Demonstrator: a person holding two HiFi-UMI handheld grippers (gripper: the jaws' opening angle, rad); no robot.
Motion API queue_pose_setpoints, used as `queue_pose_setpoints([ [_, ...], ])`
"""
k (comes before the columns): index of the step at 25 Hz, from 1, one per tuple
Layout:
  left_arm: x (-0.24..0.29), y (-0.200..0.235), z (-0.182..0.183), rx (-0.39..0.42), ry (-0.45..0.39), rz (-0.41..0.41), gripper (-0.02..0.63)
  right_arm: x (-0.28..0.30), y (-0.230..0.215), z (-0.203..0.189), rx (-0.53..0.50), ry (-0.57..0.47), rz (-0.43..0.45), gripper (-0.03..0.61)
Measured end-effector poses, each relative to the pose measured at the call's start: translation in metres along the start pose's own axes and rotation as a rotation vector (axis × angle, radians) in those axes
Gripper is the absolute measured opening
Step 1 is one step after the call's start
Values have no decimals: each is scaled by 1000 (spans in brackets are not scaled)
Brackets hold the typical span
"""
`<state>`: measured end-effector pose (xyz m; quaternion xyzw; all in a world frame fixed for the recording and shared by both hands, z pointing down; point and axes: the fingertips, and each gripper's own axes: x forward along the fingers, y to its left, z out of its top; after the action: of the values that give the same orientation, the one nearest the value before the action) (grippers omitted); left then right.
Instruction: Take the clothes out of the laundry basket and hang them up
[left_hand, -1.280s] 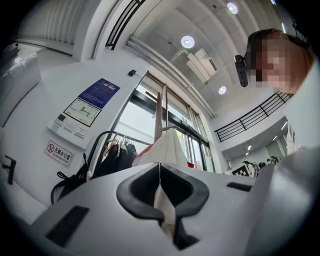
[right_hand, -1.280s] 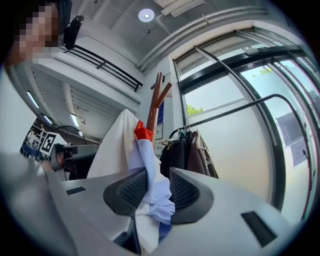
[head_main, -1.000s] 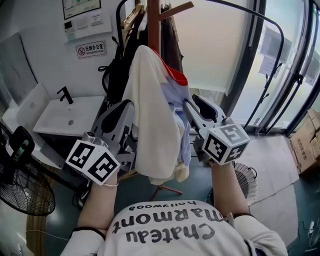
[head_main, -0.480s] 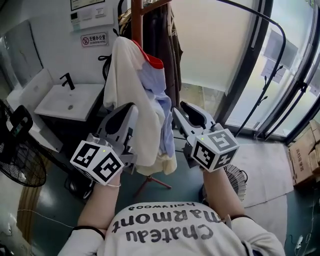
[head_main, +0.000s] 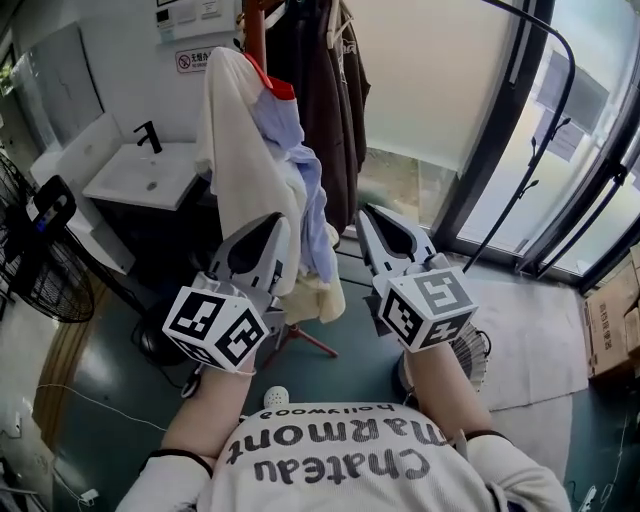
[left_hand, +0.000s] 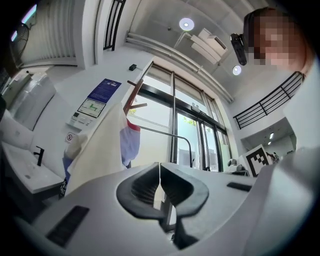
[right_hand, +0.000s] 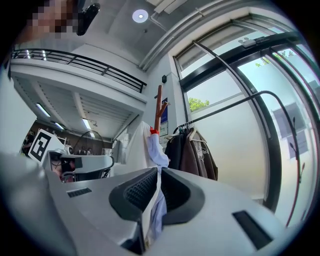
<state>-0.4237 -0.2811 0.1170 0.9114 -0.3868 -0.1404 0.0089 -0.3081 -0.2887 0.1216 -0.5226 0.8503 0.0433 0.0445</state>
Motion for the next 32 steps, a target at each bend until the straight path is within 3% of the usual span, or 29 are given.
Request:
queue_pose_setpoints([
  [3,-12,-16,-7,-7,10,20,14,-18,0,-1,4,10,-3,44],
  [9,-30,-40,-9,-2,16,44,14,-45,7,-3,130,20,50,44],
  [21,-49,-72,-16,-1,21,38,14,-77,13,-11,107,35,45,44],
  [32,-59,-72,-21,-13,33,42,14,-81,20,-18,117,38,41,44],
])
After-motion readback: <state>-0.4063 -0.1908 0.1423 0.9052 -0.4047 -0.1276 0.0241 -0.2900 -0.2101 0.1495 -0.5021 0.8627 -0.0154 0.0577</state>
